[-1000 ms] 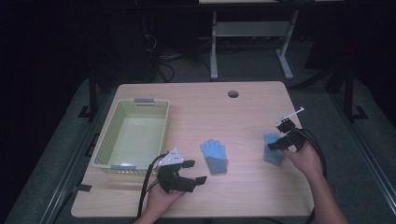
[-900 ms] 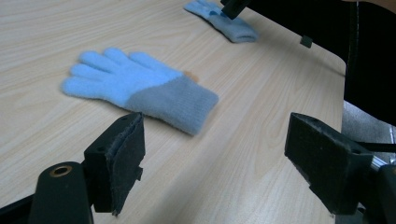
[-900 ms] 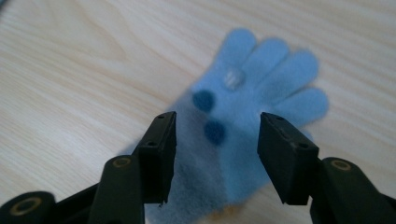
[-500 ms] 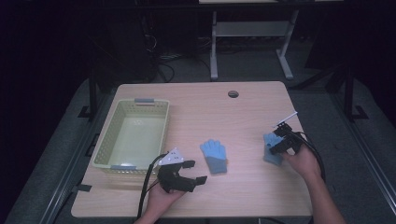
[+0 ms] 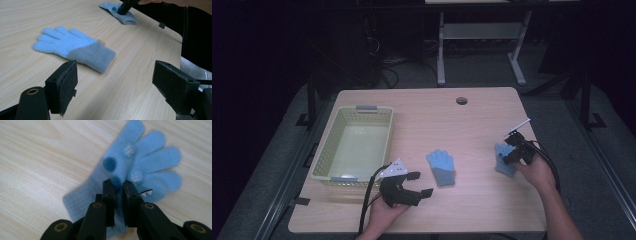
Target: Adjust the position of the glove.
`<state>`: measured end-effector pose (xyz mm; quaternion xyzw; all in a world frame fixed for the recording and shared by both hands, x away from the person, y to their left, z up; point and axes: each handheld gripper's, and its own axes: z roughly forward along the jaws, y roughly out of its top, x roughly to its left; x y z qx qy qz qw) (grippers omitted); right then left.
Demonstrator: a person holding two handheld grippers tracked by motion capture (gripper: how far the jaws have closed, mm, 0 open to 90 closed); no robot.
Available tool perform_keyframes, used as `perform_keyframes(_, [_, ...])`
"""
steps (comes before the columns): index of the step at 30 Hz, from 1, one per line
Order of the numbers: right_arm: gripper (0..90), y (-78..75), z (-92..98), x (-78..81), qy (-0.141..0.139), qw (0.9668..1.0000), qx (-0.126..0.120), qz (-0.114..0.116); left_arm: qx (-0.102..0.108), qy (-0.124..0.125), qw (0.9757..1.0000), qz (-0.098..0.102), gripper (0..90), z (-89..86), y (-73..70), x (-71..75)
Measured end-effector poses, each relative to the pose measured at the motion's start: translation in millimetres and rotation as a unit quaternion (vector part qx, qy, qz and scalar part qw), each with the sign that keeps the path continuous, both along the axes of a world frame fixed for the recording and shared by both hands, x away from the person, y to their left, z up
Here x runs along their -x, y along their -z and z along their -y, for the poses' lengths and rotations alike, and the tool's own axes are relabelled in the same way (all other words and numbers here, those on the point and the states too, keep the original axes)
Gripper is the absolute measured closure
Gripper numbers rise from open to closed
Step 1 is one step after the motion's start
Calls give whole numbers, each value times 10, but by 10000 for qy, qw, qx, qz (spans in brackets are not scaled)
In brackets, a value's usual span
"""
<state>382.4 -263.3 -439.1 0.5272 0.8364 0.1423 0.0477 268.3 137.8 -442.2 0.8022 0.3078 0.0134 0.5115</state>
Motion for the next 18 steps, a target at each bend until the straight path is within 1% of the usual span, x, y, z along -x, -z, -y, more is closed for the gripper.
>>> perform_keyframes(3, [834, -30, 12, 9, -14, 10000, -11, 86, 9, -4, 10000, -7, 200, -8, 3, -7])
perform_keyframes(7, [835, -111, 50, 25, 43, 9998, -150, 141, 42, -15, 10000, -33, 200, -10, 0, -7])
perform_keyframes(9, [836, -159, 60, 39, 53, 9997, -148, 180, 46, -10, 10000, -12, 200, -9, -11, -1])
perform_keyframes(10, [835, -181, 69, 46, 46, 9995, -221, 222, 50, -7, 10000, -1, 200, -11, -16, 1])
perform_keyframes(13, [835, -251, 78, 70, 62, 9992, -288, 277, 48, 8, 10000, 4, 200, -14, -15, 3])
perform_keyframes(16, [835, -316, 78, 93, 35, 9987, -378, 338, 81, 17, 10000, -46, 200, -16, -16, 5])
perform_keyframes(18, [834, -344, 62, 107, 4, 9987, -355, 377, 99, 5, 9999, -38, 201, -9, -22, 13])
